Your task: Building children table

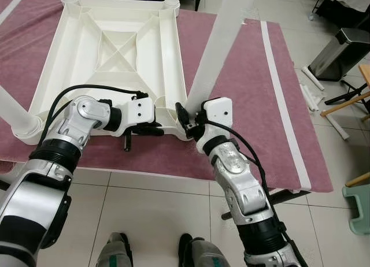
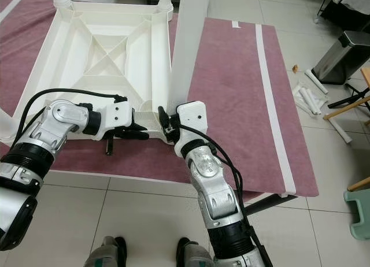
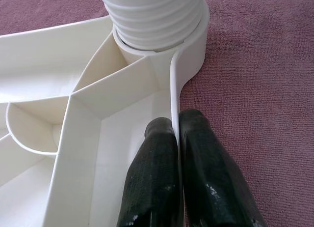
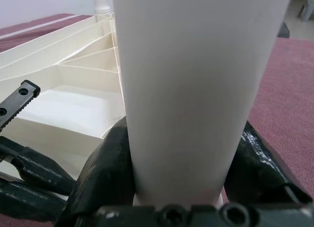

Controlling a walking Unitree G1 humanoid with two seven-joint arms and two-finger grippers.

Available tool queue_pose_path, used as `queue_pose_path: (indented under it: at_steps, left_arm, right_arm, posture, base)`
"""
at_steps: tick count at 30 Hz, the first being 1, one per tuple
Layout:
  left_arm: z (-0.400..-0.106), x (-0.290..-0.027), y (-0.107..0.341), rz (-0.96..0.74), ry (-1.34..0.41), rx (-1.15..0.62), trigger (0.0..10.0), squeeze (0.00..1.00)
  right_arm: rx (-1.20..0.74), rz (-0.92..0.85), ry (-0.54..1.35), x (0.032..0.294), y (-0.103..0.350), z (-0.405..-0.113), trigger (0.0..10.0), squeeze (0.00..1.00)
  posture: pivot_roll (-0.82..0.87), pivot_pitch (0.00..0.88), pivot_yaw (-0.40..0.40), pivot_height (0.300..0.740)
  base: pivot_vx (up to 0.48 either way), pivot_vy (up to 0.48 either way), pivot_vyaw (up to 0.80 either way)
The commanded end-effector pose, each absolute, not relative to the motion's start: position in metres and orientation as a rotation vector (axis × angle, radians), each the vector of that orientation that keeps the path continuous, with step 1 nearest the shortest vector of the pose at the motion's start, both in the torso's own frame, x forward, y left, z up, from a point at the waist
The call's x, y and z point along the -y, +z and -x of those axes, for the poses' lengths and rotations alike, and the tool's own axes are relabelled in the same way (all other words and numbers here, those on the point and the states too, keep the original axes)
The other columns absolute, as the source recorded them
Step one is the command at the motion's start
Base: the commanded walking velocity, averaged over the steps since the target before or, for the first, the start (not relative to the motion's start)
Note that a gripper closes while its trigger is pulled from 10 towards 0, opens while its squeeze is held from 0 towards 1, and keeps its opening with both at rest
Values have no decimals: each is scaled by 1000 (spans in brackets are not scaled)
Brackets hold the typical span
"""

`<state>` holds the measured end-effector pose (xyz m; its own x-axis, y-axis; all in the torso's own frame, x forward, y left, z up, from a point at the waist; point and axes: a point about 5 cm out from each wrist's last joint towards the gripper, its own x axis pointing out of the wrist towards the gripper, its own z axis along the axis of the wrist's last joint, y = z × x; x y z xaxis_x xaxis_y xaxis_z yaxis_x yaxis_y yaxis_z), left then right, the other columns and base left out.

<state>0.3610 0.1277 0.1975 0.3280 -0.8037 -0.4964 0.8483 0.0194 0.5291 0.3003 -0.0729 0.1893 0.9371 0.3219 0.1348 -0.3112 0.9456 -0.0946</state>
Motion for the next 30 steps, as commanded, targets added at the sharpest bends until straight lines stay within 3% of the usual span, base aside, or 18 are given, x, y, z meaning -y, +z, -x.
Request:
queue_pose_path:
  at_steps: [1,14,24,25,26,28,29,30]
  left_arm:
    - [-375,-148,211,-869,-984,14,10000,0]
    - [-374,-148,210,-862,-983,17,10000,0]
    - [-374,-149,209,-860,-981,15,10000,0]
    - [-374,-149,209,-860,-980,15,10000,0]
    - [-374,-149,209,-860,-980,16,10000,0]
    - [-374,-149,209,-860,-979,15,10000,0]
    - [-374,-149,209,-860,-979,16,10000,0]
    - [-374,-148,209,-860,-978,16,10000,0]
  right_arm:
    - [-198,115,197,100,125,-303,0,0]
    - [-350,51,204,101,121,-311,0,0]
    - [-292,66,222,97,127,-311,0,0]
    - [-284,67,227,96,127,-310,392,0]
    - [-273,75,229,95,128,-309,10000,0]
    - [-271,74,228,94,128,-309,10000,0]
    - [-266,61,234,93,128,-309,10000,1000]
    - [-254,58,232,93,130,-309,10000,1000]
  posture:
    - [59,211,-17,740]
    - [61,215,-20,740]
    - [60,216,-19,740]
    - [59,216,-18,740]
    - [59,216,-18,740]
    - [59,216,-17,740]
    - [59,216,-16,740]
    - [60,217,-16,740]
  base:
    - [0,0,0]
    - [0,0,0]
    - [0,0,0]
    - [0,0,0]
    - [0,0,0]
    - [0,0,0]
    - [0,0,0]
    - [0,0,0]
